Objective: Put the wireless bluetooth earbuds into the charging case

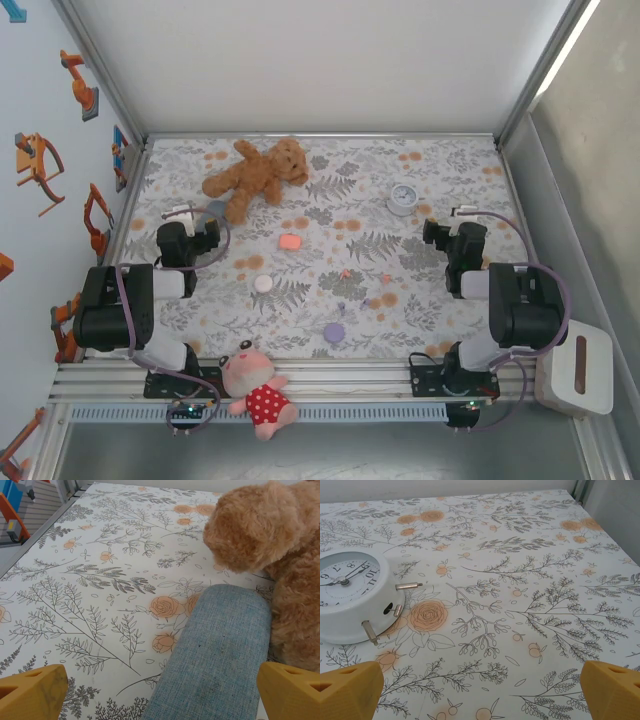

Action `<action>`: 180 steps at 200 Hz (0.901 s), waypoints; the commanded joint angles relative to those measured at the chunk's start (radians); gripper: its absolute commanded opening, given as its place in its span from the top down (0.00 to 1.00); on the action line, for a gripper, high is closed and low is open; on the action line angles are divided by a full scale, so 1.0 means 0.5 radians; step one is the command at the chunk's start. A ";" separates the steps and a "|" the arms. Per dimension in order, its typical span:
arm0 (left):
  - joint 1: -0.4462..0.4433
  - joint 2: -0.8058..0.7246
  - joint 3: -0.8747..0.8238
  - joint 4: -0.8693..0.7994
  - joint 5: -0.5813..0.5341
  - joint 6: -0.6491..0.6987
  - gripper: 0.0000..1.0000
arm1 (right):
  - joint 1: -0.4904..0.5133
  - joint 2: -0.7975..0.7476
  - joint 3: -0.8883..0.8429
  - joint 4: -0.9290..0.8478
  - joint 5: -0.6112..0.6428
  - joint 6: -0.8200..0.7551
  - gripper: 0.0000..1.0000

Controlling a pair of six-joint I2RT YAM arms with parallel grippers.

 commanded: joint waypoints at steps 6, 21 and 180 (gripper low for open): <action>-0.012 -0.004 0.035 -0.004 -0.006 0.026 0.04 | 0.003 -0.003 0.016 0.026 0.050 0.012 0.01; -0.012 -0.004 0.035 -0.006 -0.006 0.026 0.04 | 0.005 -0.003 0.016 0.026 0.050 0.015 0.01; -0.051 -0.442 -0.032 -0.215 -0.008 0.073 0.04 | 0.005 -0.335 0.015 -0.267 0.004 0.023 0.01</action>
